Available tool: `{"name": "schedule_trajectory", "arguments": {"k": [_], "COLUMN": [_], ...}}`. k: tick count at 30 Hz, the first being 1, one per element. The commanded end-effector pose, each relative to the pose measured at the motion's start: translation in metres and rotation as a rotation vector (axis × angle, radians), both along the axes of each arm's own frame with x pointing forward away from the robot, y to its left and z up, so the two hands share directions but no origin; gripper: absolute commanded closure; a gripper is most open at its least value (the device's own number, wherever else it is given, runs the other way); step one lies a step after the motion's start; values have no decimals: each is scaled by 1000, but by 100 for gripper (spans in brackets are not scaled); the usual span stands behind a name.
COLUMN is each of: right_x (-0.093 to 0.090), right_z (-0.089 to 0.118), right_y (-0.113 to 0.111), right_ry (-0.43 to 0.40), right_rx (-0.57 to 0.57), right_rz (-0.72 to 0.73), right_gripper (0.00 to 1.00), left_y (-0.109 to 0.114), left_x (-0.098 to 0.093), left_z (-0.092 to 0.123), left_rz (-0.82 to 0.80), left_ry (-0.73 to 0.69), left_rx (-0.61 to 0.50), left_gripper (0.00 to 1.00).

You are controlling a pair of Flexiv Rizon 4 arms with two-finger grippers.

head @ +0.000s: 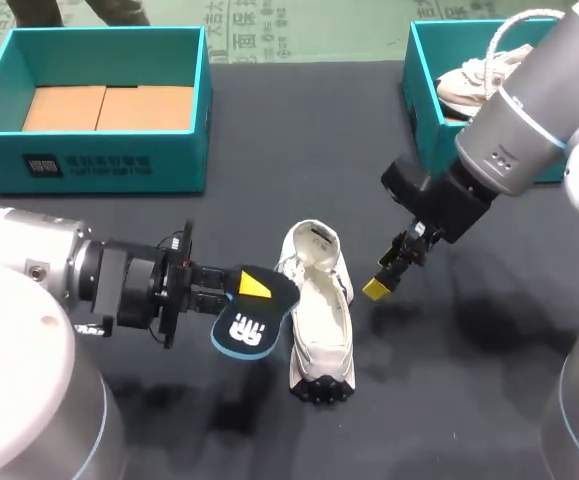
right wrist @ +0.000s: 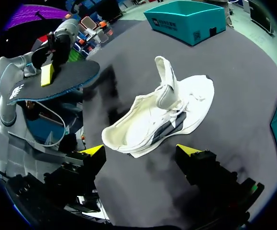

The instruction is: Take the shoe out of the shoebox, open the shoe tongue, remove and reinsert the insole, then place the shoe into the shoebox

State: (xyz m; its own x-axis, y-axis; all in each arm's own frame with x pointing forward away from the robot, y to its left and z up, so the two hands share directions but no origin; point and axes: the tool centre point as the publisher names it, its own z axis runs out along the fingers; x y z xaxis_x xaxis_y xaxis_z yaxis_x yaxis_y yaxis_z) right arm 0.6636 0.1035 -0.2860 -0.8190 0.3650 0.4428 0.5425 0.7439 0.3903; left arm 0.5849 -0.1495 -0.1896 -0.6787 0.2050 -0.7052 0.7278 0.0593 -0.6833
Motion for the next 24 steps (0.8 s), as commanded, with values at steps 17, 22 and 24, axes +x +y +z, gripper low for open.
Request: {"name": "schedule_trajectory", "arguments": {"k": [17,22,24], "right_x": [-26,-26,-26], "right_z": [-51,-51,-51], "right_y": [-3,-3,-3], "right_ry": [-152,-152,-152], "right_rx": [-60,-60,-60], "right_rz": [98,98,98], "right_gripper": [0,0,0], "left_y": [-36,-36,-36], "left_x": [17,17,17], "left_z": [-34,-34,-34], "left_rz": [-124,-124,-124], "left_ry": [249,249,249], "left_rx": [-153,-153,-153], "left_gripper": [100,100,100]}}
